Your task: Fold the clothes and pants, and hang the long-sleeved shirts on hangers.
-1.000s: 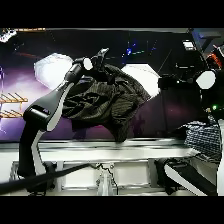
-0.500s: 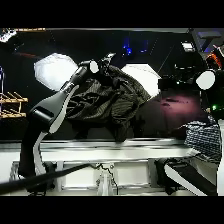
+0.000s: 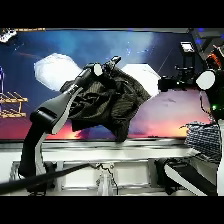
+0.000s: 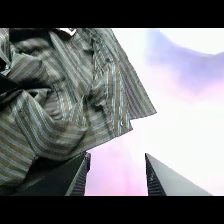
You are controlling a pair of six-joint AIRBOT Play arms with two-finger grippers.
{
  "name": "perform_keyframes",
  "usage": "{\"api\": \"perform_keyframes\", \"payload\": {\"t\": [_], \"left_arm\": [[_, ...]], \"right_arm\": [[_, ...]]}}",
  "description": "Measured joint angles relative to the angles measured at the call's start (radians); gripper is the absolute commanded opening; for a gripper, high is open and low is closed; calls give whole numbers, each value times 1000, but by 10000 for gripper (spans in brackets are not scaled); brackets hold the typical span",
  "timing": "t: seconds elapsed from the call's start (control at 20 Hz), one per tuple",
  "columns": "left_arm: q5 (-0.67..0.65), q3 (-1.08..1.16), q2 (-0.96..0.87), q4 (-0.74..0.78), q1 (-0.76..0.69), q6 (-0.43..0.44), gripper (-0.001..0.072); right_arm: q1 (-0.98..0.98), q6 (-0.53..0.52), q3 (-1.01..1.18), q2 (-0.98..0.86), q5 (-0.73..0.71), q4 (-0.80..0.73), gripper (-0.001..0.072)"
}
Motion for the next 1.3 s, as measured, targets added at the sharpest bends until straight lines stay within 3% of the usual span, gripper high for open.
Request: {"api": "perform_keyframes", "payload": {"t": [0.05, 0.2, 0.25, 0.55, 0.65, 0.95, 1.1, 1.3], "left_arm": [[-8, 0, -7, 1, -1, 3, 441], [-15, 0, -18, 5, -1, 5, 59], [-19, 0, -19, 4, -1, 6, 17], [-44, 0, 47, 0, 16, 6, 16], [-64, 0, 99, -1, 26, 6, 16], [-113, 1, 214, -1, 29, 7, 16], [-150, 1, 230, 0, 19, 7, 15], [-201, 1, 239, -8, 13, 7, 15]], "right_arm": [[0, -3, 0, 0, 5, 0, 416], [0, -14, 0, 0, 13, 0, 416], [0, -15, 0, 0, 13, 0, 416], [-1, -3, -47, -2, -22, -11, 420], [-1, 80, -115, -2, -69, 2, 524], [-1, 379, -337, -3, -354, 258, 529], [-20, 528, -391, -18, -484, 298, 528], [-84, 600, -413, -70, -538, 294, 528]]}}
